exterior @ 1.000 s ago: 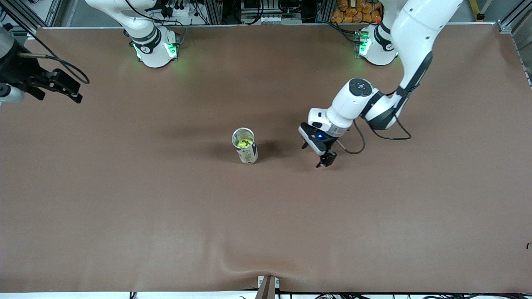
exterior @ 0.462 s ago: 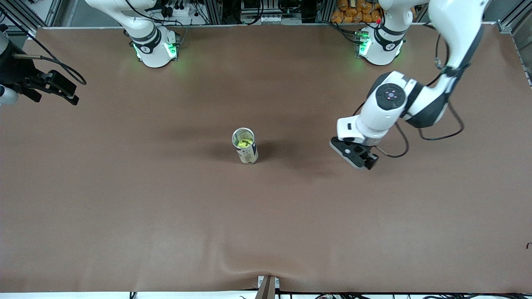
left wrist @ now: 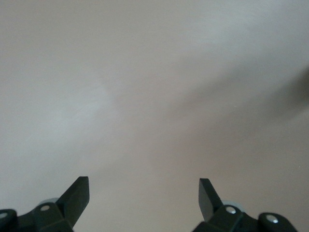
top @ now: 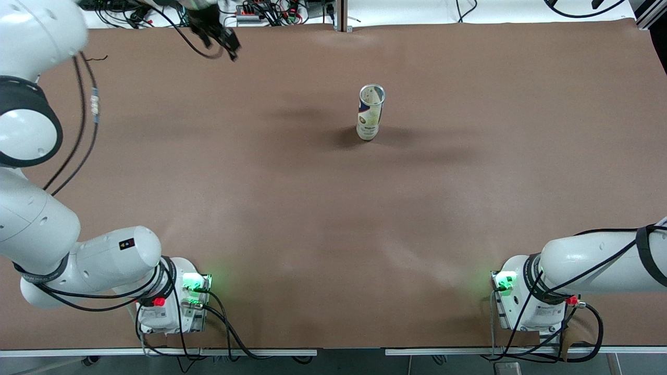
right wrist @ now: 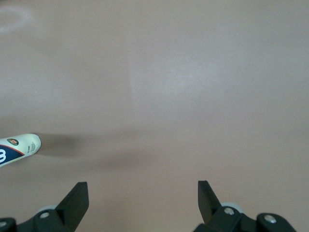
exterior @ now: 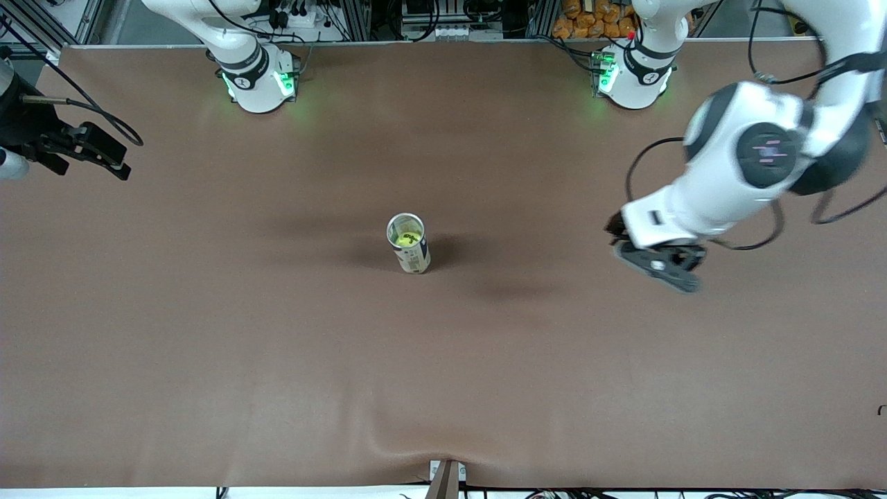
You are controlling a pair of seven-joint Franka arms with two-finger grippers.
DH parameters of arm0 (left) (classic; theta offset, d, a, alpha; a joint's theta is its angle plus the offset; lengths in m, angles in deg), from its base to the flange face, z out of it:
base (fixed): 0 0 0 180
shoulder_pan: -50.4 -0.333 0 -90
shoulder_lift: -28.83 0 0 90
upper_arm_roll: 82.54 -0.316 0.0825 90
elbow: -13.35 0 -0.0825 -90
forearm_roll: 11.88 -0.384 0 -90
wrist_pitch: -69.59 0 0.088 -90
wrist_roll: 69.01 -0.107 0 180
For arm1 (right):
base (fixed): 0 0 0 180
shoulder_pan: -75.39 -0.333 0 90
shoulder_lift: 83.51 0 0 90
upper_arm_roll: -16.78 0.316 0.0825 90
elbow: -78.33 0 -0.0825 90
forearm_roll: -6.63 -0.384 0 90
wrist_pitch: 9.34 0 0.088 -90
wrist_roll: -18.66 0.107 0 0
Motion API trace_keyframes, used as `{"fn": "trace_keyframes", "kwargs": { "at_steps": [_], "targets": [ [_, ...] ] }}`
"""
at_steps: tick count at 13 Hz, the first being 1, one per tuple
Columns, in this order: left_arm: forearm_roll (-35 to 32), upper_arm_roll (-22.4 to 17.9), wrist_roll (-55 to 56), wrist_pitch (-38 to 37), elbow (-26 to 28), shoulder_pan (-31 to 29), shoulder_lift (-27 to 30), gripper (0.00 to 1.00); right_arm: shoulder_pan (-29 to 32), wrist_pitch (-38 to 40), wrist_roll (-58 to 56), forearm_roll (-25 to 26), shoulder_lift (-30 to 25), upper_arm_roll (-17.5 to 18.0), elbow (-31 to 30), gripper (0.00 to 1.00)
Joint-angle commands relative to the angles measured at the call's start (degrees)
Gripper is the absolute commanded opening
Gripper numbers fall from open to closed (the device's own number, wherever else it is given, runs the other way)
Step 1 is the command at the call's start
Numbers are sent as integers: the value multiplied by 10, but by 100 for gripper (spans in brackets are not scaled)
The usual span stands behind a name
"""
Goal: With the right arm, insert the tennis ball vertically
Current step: 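Open the left gripper off the can while the right gripper withdraws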
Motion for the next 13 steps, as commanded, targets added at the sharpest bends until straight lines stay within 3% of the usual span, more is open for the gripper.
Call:
{"fn": "trace_keyframes", "kwargs": {
  "at_steps": [1, 4, 6, 12, 13],
  "targets": [
    [7, 4, 49, -48, -56, -28, -7, 100, 7, 4, -13, -7, 7, -5, 13, 100],
    [6, 5, 65, -55, -92, -78, 11, 100, 11, 1, -34, -5, 9, -17, 13, 100],
    [3, 5, 56, -78, -102, -101, 16, 100, 8, -10, -35, -17, 11, -44, 13, 100],
    [8, 1, 54, -107, -147, -145, 33, 100, 7, -10, -40, -18, 11, -44, 12, 100],
    [11, -21, 52, -107, -147, -133, 52, 100, 5, -10, -40, -18, 12, -44, 12, 100]
  ]
}}
